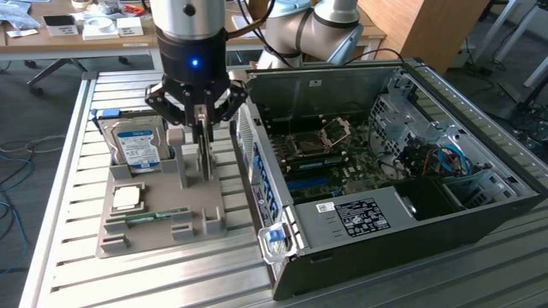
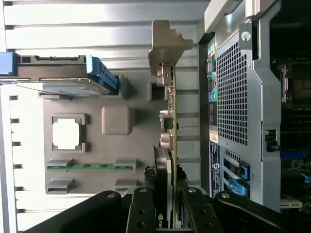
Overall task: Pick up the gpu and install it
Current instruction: 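Pick up the gpu and move the gpu toward the slot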
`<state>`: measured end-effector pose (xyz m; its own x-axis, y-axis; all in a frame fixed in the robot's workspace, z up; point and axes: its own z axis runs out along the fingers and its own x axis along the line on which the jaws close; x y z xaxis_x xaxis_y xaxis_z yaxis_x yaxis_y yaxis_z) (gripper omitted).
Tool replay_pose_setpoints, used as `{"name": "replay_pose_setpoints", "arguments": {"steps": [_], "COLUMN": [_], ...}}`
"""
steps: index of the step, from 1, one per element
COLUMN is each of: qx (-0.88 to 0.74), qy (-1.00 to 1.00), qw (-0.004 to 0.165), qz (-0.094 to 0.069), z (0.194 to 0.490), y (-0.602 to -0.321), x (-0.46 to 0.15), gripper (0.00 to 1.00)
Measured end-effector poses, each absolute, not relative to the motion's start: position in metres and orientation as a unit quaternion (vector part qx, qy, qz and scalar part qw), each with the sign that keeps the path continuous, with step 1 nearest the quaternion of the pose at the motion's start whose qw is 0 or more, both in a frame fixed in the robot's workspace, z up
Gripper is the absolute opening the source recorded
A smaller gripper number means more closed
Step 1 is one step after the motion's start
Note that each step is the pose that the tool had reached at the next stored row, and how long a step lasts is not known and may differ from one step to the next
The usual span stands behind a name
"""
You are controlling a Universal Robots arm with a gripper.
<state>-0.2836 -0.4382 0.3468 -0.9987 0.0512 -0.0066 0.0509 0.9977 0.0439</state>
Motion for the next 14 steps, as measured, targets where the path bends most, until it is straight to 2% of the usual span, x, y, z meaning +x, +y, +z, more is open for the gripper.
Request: {"name": "replay_pose_setpoints", "arguments": {"steps": [14], "qx": [0.026], "qy": [0.999], "qw": [0.004], "qz": [0.022], "z": [0.38], "y": [-0.438], "x": [-0.284], "gripper": [0.27]}}
